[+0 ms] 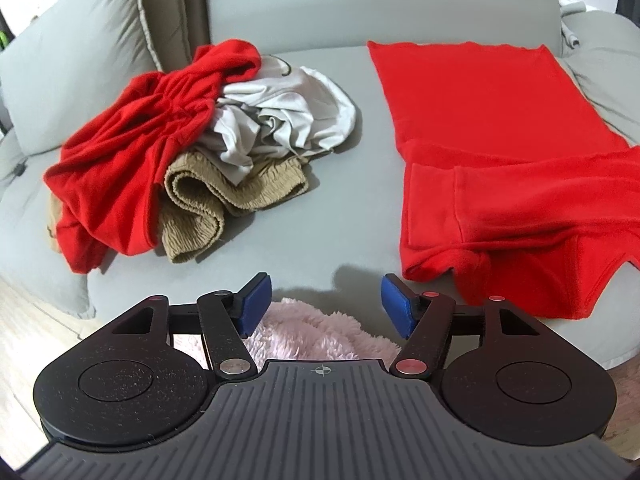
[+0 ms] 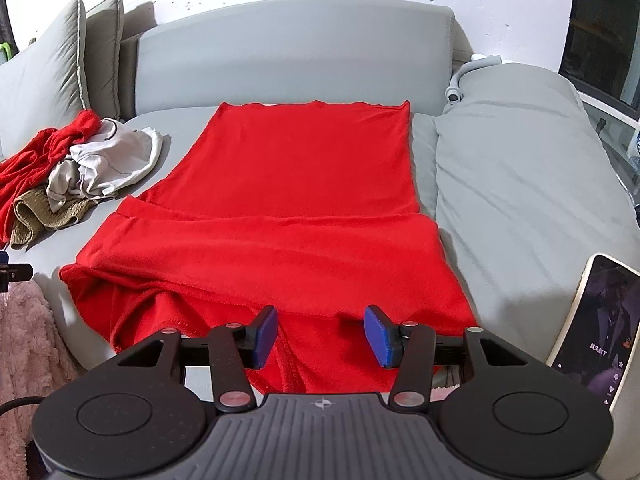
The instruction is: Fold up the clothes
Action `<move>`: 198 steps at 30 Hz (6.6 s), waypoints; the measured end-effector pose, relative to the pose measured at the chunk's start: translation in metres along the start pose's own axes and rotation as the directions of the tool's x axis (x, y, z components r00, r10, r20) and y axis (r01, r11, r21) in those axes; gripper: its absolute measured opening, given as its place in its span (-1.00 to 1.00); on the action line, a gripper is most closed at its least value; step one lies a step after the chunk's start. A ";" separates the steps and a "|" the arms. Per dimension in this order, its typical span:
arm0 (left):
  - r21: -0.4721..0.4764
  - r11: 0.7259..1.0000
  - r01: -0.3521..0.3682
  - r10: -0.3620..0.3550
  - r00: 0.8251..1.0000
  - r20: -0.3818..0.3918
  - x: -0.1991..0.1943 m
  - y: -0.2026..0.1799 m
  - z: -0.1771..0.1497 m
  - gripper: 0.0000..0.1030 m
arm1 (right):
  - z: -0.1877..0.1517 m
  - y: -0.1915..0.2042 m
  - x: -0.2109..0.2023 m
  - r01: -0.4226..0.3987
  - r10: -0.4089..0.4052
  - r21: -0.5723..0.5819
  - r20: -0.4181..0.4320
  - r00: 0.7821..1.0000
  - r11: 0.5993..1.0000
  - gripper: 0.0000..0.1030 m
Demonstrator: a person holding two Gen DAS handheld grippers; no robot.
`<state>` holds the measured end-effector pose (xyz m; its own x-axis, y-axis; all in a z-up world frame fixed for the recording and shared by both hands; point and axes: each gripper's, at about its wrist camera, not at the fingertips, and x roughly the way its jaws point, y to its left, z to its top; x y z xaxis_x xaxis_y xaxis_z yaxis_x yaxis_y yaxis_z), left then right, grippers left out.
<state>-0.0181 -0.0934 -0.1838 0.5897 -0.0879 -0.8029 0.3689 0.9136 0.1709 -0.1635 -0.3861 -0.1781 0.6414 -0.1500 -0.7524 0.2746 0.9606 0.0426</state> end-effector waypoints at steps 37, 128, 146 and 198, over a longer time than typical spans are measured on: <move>0.031 0.979 0.202 -0.202 0.979 0.020 0.153 -0.073 0.203 0.16 | 0.184 -0.041 0.158 -0.018 0.019 0.030 -0.036 0.999 0.999 -0.38; 0.116 0.961 0.252 -0.259 0.964 0.055 -0.021 -0.072 0.036 -0.37 | 0.047 -0.019 0.016 0.017 -0.010 0.056 -0.109 0.994 0.998 -0.38; 0.165 0.950 0.263 -0.253 0.964 -0.081 -0.007 -0.090 0.014 -0.33 | -0.002 0.003 0.019 -0.002 0.016 0.049 -0.278 0.961 0.999 -0.22; 0.117 0.965 0.234 -0.212 0.962 -0.171 0.014 -0.126 0.015 0.05 | -0.016 0.000 0.019 0.006 0.044 0.239 -0.203 0.978 0.971 -0.12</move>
<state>-0.0453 -0.2159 -0.2082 0.3665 -0.2108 -0.9062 0.5776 0.8151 0.0440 -0.1632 -0.3855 -0.2033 0.4938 -0.0569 -0.8677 0.4420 0.8758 0.1940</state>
